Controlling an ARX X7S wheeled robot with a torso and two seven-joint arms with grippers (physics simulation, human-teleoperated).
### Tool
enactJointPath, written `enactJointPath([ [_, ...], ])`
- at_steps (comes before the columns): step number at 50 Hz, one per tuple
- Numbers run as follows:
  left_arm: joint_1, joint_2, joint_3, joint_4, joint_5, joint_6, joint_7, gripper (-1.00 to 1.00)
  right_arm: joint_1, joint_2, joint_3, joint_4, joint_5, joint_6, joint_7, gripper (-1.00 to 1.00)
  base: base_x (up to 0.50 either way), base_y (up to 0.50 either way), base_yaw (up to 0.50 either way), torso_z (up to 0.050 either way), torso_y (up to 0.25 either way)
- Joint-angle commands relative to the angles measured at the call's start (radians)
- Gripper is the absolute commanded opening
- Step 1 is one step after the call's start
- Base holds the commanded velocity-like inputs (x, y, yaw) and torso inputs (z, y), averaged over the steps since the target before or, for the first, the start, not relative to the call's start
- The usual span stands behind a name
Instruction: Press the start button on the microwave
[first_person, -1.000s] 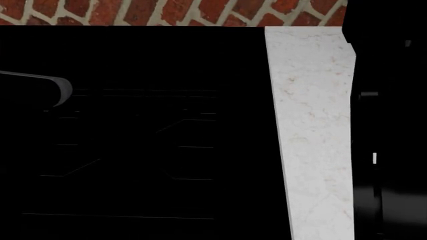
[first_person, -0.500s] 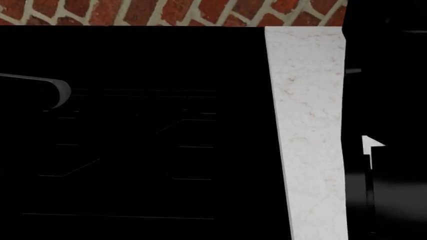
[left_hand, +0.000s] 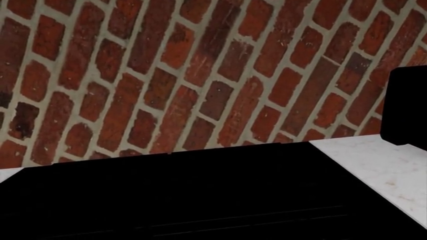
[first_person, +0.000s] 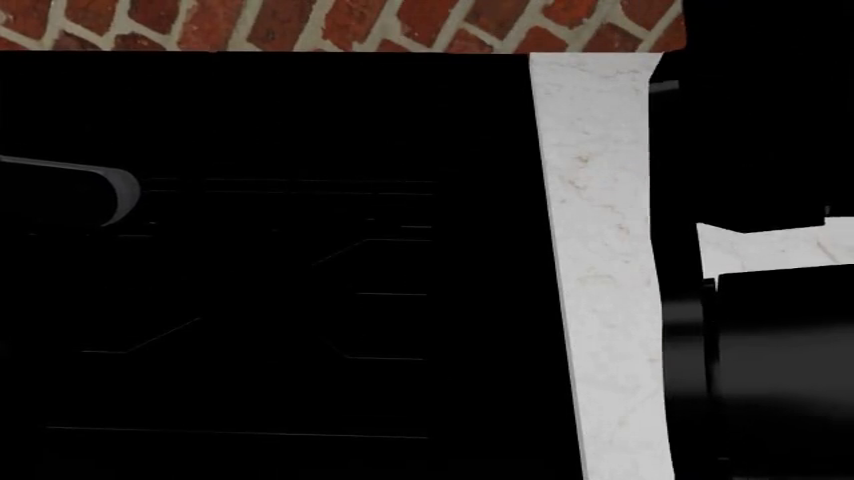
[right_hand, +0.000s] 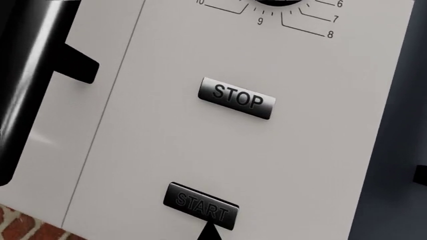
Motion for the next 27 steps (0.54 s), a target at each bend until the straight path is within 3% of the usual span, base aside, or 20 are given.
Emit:
enactJointPath([
  [1,0.008,-0.004,-0.004,0.004,-0.009,0.001,-0.006,1.0,0.031,-0.018,-0.028,0.127,-0.015,-0.072,-0.014,-1.0,0.0,0.0,0.0,0.0,0.0],
  [13,0.009,-0.007,-0.005,0.002,-0.017,0.004,-0.009,1.0,0.075,-0.038,-0.048,0.227,-0.02,-0.128,-0.022,-1.0,0.02,0.0,0.01,0.002,0.0],
  [22,0.014,-0.012,-0.008,-0.001,-0.023,0.011,-0.011,1.0,0.167,-0.082,-0.064,0.543,-0.011,-0.301,-0.023,-1.0,0.04,0.01,0.02,0.009,0.0],
  [27,0.014,-0.013,-0.01,-0.001,-0.026,0.011,-0.014,1.0,0.186,-0.083,-0.143,0.595,0.066,-0.335,-0.004,-1.0,0.04,0.01,0.03,0.009,0.0],
])
